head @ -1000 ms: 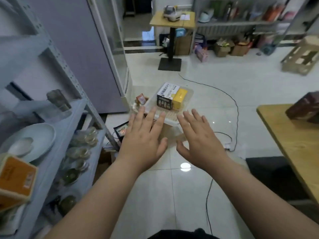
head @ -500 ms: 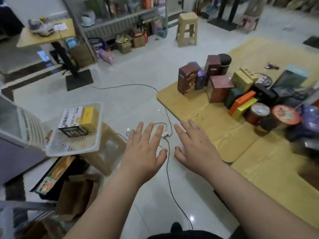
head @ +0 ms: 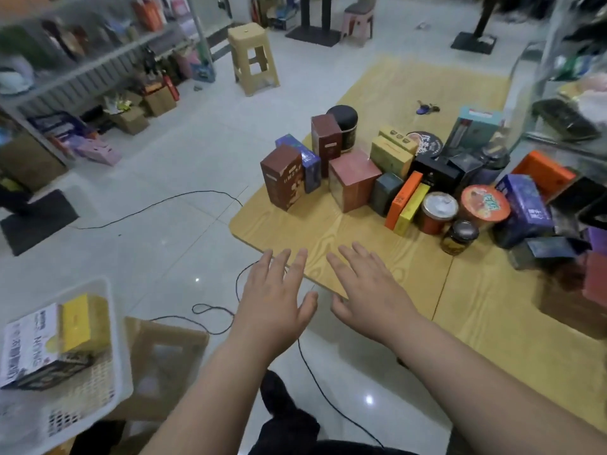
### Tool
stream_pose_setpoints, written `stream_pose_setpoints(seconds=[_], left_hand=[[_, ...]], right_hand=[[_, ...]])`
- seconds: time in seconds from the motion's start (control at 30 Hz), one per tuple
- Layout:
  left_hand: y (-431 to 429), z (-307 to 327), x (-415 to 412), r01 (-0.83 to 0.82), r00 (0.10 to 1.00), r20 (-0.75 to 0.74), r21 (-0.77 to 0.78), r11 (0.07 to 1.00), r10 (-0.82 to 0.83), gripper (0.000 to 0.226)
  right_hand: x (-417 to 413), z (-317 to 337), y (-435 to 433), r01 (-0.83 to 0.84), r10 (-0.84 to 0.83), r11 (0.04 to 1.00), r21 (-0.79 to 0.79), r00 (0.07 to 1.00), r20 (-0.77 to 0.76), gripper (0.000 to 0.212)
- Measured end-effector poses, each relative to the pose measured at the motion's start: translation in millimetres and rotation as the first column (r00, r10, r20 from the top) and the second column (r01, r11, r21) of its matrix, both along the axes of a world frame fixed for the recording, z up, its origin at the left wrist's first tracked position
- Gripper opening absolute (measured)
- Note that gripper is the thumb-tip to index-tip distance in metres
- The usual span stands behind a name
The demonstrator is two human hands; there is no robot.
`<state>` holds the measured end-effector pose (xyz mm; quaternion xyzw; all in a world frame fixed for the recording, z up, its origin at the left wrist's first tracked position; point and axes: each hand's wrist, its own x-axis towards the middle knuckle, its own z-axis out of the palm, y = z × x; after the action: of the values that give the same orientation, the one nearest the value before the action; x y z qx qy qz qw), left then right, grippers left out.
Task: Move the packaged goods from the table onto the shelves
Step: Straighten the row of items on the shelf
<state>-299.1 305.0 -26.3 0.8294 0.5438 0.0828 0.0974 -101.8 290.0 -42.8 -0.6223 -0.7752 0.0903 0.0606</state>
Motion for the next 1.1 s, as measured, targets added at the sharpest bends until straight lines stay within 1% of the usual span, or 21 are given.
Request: stream_pose_setpoints(seconds=[0.1,0.17,0.27,0.33,0.4,0.5,0.57,0.63,0.7,0.8,0.87,0.93,1.0,1.03,1.1], left_hand=[[52,-4,-13,0.057,0.998,-0.01,0.0,0.998,-0.057,0.071],[85,-4,-23,0.076,0.997,-0.011,-0.028,0.997,-0.076,0.075],[135,-2,-35,0.114,0.993,-0.015,-0.047,0.992,-0.115,0.082],[169,-2,-40,0.127,0.991,-0.018,-0.088,0.988,-0.129,0.087],[198,-4,-40,0.118,0.993,0.023,-0.1,0.988,-0.117,0.086],[234,-7,-30,0.085,0.995,0.069,-0.146,0.986,-0.076,0.076],[256,-11,-20,0.046,0.993,0.113,-0.159,0.986,-0.028,0.078],[278,-21,-10,0.004,0.991,0.134,-0.129,0.992,0.013,0.078],[297,-30,-1,-0.032,0.99,0.135,-0.119,0.992,0.048,0.078],[320,-41,13,-0.129,0.984,0.093,-0.221,0.967,0.153,0.077],[333,-48,22,-0.173,0.977,0.077,-0.25,0.953,0.198,0.064],[345,-54,30,-0.228,0.957,0.111,-0.278,0.933,0.266,0.053],[353,-60,36,-0.267,0.934,0.154,-0.296,0.917,0.322,0.052],[354,-63,36,-0.28,0.92,0.185,-0.308,0.909,0.346,0.054],[353,-69,37,-0.297,0.883,0.254,-0.35,0.889,0.395,0.058]], right_hand=[[-9,4,41,0.061,-0.06,0.996,-0.059,0.998,0.016,0.072],[-16,8,68,0.112,-0.111,0.99,-0.091,0.994,0.024,0.072],[-27,7,105,0.184,-0.181,0.976,-0.113,0.983,0.032,0.071],[-35,4,127,0.221,-0.22,0.967,-0.125,0.975,0.022,0.07],[-39,2,147,0.249,-0.251,0.959,-0.137,0.968,0.005,0.069],[-36,-3,179,0.271,-0.275,0.953,-0.138,0.961,-0.012,0.068],[-28,-5,205,0.281,-0.287,0.952,-0.119,0.957,-0.035,0.069],[-17,-7,236,0.306,-0.316,0.946,-0.111,0.945,-0.086,0.069],[-6,-9,270,0.343,-0.354,0.935,-0.094,0.922,-0.157,0.069],[12,-10,325,0.436,-0.44,0.897,-0.077,0.859,-0.261,0.073],[24,-14,363,0.492,-0.501,0.865,-0.104,0.826,-0.26,0.081],[32,-25,396,0.528,-0.554,0.832,-0.167,0.799,-0.234,0.092],[37,-39,421,0.546,-0.595,0.803,-0.24,0.761,-0.26,0.098],[37,-45,429,0.553,-0.613,0.789,-0.267,0.735,-0.289,0.098],[40,-56,437,0.577,-0.64,0.768,-0.277,0.68,-0.358,0.091]])
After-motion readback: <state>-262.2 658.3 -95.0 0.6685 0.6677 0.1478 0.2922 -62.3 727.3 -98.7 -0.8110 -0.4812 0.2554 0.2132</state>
